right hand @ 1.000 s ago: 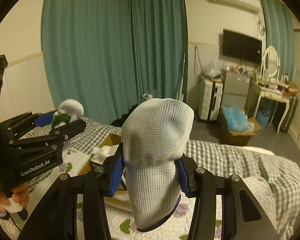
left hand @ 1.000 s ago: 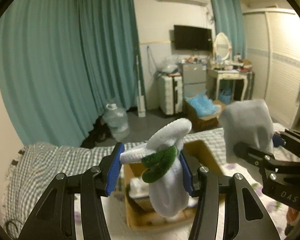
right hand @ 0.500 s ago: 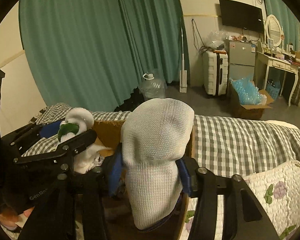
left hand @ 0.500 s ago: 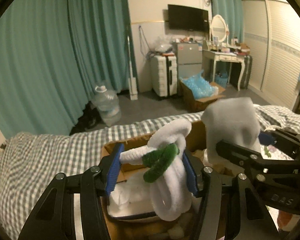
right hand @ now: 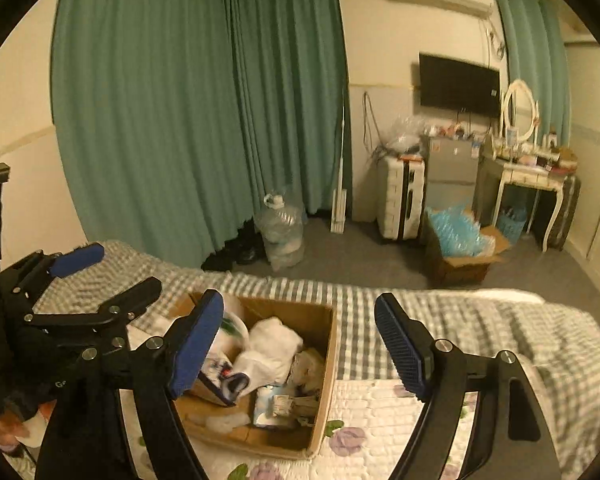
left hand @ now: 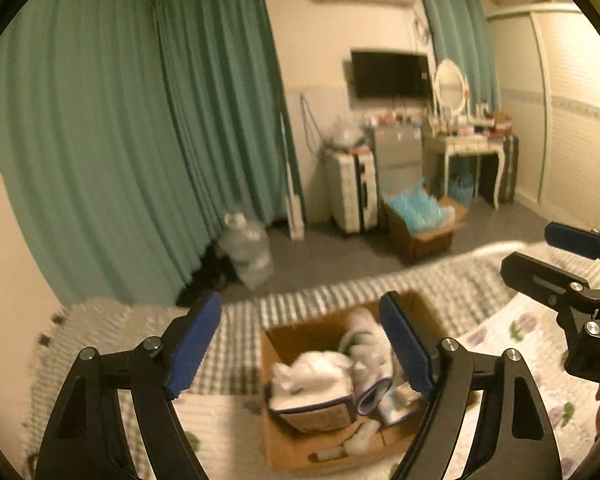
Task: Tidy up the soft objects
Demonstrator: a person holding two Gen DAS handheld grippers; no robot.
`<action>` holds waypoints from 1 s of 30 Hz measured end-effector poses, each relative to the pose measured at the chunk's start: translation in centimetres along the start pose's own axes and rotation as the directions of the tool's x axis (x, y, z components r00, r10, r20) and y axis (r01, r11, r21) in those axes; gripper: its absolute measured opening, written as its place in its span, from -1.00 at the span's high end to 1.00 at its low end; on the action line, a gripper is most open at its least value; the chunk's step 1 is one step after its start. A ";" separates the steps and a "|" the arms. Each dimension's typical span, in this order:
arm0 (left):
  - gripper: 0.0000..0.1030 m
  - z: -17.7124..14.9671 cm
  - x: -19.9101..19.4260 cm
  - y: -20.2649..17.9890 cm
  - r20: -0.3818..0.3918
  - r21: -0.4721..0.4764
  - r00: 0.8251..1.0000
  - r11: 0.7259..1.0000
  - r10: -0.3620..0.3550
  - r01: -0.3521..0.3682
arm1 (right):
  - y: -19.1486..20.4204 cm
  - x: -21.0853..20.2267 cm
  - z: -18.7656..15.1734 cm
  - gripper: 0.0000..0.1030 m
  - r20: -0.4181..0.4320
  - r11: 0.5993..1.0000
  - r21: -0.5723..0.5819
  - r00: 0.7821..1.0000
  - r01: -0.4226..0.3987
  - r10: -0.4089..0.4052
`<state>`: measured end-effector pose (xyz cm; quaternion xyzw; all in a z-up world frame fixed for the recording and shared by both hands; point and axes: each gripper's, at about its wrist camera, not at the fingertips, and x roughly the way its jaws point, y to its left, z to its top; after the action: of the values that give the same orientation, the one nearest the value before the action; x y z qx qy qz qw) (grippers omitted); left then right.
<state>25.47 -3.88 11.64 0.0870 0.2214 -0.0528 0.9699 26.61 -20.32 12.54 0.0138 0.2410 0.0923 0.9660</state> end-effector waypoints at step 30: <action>-0.98 -7.7 -23.1 5.1 0.420 -0.151 0.894 0.984 0.154 -0.098 | 8.0 -25.9 -4.1 -1.00 0.429 0.998 -0.053 0.903 0.041 -0.014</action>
<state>2.31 4.09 15.71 0.0261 -0.0013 0.0063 0.9996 0.90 -17.29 21.51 0.0012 0.0206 0.0806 0.9965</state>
